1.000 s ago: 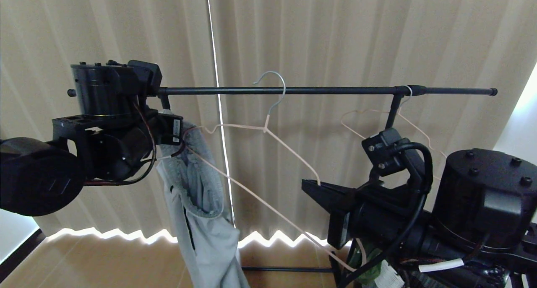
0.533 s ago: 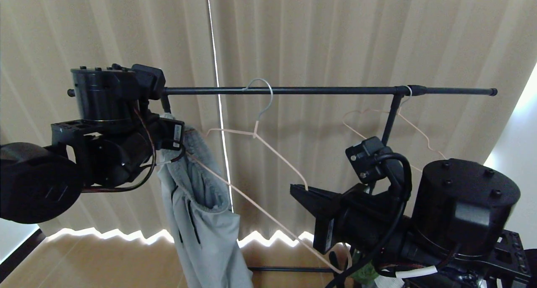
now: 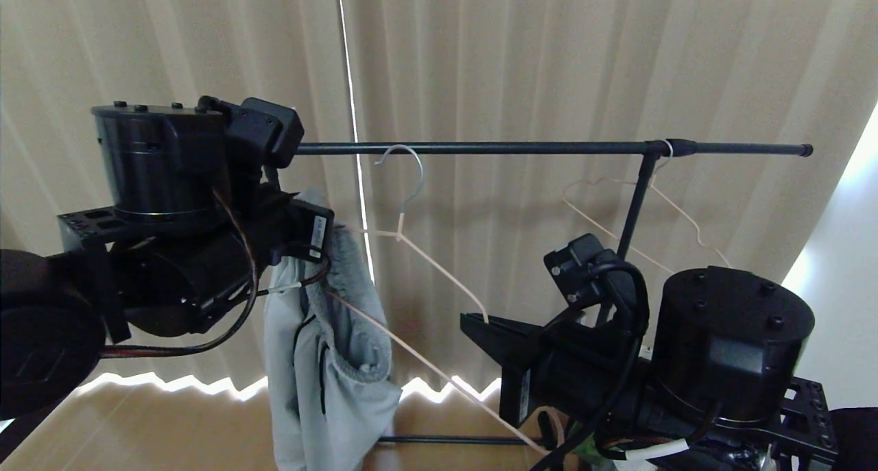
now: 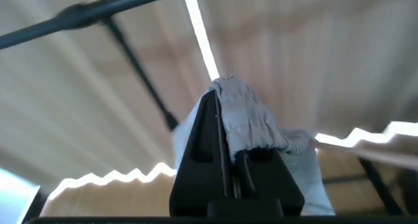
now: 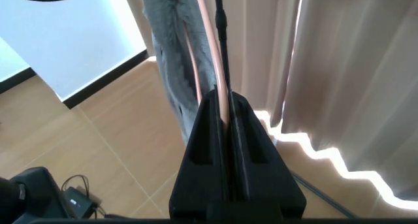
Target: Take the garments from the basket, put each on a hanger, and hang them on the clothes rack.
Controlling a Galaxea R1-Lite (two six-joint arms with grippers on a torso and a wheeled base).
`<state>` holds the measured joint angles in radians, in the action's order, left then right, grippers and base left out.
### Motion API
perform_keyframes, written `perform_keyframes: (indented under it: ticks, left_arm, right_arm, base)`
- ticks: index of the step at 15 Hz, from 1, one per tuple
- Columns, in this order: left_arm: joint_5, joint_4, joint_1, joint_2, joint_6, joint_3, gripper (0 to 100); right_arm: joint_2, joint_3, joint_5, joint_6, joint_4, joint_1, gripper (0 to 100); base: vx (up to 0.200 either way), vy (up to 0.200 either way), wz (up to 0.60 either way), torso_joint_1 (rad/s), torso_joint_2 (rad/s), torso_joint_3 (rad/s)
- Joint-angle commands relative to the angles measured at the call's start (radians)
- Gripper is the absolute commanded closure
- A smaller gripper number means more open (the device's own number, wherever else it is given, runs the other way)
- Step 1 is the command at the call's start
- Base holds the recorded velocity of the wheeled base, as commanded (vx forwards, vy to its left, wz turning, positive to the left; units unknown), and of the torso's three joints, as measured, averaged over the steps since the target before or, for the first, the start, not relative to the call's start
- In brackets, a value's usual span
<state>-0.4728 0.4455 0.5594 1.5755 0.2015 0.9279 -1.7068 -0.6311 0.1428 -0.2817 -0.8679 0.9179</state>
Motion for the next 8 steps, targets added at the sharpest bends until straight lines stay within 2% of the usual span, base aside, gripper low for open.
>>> perform_keyframes:
  ticks: [1, 4, 7, 8]
  left_arm:
    - [0.052, -0.005, 0.011, -0.052, 0.015, -0.015, 100]
    - [0.181, -0.021, 0.010, -0.078, 0.021, -0.030, 100]
    - [0.238, -0.022, 0.010, -0.088, 0.024, -0.035, 100]
    - [0.293, -0.030, 0.010, -0.095, 0.022, -0.037, 100]
  right_arm:
    - [-0.014, -0.001, 0.000, -0.001, -0.002, -0.001, 100]
    - [-0.034, -0.001, 0.000, -0.001, -0.025, -0.001, 100]
    - [-0.051, -0.002, 0.000, 0.001, -0.039, -0.001, 100]
    - [-0.066, -0.006, 0.000, 0.001, -0.057, -0.001, 100]
  base:
    - [0.000, 0.000, 0.00, 0.000, 0.00, 0.000]
    - [0.000, 0.000, 0.00, 0.000, 0.00, 0.000]
    - [0.000, 0.000, 0.00, 0.000, 0.00, 0.000]
    - [0.000, 0.000, 0.00, 0.000, 0.00, 0.000]
